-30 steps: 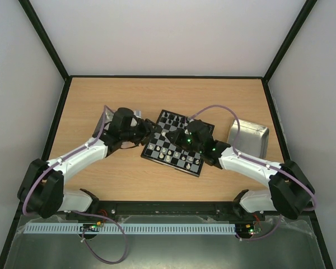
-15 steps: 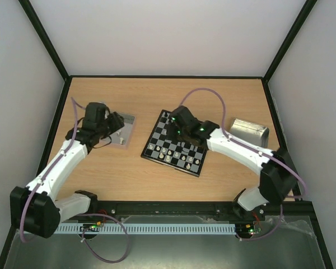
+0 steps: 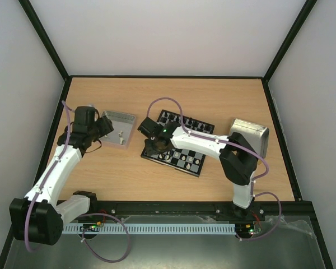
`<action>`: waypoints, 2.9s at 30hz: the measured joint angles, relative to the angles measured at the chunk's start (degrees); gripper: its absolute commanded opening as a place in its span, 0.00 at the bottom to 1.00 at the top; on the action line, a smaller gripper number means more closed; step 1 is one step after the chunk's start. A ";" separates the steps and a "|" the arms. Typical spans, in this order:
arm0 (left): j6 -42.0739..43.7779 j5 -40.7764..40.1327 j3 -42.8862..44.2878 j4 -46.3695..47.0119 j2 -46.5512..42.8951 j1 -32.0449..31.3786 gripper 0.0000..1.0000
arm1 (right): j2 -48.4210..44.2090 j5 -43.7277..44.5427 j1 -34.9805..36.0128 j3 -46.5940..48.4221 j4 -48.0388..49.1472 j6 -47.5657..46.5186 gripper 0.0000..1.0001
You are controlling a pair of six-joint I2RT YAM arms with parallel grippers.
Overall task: Set up the chess pieces on the board
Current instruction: Place the chess piece on the chessboard, then pick up the chess piece from the storage box.
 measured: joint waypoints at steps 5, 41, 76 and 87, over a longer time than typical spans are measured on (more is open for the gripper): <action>1.64 0.17 -1.38 -0.11 0.72 0.11 0.65 | 2.82 0.04 0.39 1.77 -2.64 -0.98 0.03; 3.48 0.46 -3.58 1.27 3.37 0.50 0.66 | 6.51 0.96 0.44 3.87 -5.60 -3.87 0.08; 6.51 5.66 11.17 -0.52 32.98 -0.92 0.46 | -9.18 5.35 0.44 -6.32 5.51 -1.11 0.21; 8.20 3.08 13.64 -3.34 41.16 -4.44 0.36 | -10.51 5.42 0.44 -9.94 7.52 -1.05 0.21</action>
